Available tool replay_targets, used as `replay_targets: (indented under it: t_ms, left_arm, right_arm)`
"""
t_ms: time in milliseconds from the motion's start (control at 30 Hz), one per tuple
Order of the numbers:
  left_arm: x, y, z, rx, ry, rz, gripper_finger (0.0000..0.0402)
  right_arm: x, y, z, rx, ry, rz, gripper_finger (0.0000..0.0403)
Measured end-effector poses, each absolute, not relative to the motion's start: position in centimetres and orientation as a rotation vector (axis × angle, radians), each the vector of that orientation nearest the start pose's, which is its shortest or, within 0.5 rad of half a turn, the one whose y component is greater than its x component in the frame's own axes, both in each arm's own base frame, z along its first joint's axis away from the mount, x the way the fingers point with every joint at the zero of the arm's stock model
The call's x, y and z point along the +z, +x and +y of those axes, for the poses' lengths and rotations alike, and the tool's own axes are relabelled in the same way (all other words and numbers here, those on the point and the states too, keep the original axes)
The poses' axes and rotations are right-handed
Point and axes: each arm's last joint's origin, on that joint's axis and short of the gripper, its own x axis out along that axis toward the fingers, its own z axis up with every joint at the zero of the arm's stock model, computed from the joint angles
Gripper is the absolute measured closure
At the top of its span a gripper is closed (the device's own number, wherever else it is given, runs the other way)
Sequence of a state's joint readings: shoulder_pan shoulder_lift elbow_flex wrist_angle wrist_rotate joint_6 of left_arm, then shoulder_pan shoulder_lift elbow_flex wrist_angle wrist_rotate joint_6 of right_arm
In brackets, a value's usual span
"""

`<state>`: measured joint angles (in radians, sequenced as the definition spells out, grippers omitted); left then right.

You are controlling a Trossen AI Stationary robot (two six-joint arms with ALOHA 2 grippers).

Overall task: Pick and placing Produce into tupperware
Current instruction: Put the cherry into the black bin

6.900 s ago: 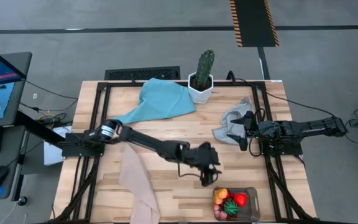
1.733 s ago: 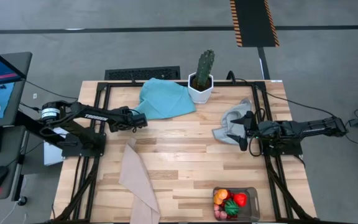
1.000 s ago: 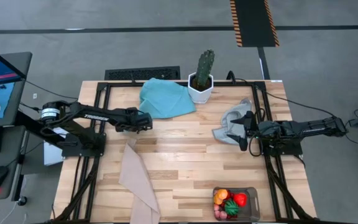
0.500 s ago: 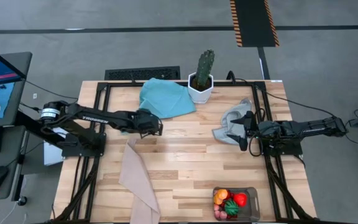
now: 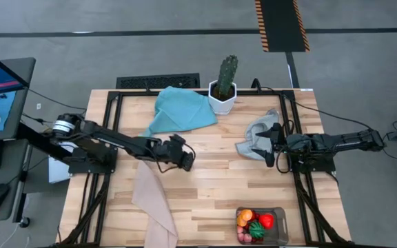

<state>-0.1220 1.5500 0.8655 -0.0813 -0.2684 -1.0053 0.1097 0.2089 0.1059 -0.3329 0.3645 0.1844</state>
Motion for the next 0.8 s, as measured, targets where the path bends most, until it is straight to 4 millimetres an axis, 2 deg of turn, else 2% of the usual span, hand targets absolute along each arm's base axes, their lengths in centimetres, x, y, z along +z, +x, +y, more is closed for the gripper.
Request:
replay_targets:
  t_ms: [133, 333, 533, 633, 800]
  left_arm:
    - [18.7, 33.7, -4.1, 0.44, -0.818, 0.631, 0.0349]
    - [19.4, 39.1, -6.5, 0.205, -0.638, 0.674, 0.0349]
    - [19.8, 43.6, -8.9, 0.145, -0.56, 0.725, 0.0349]
    - [20.5, 45.5, -10.1, 0.062, -0.465, 0.724, 0.0349]
    - [20.9, 47.4, -12.5, -0.026, -0.342, 0.729, 0.0349]
  right_arm:
    - [15.2, 9.8, 0.0, -0.288, 0.077, 0.405, 0.0017]
    - [15.2, 9.9, 0.0, -0.291, 0.075, 0.412, 0.0017]
    - [15.2, 9.9, 0.0, -0.29, 0.075, 0.411, 0.0017]
    - [15.2, 9.9, 0.1, -0.29, 0.076, 0.409, 0.0017]
    - [15.2, 9.9, 0.0, -0.29, 0.076, 0.41, 0.0017]
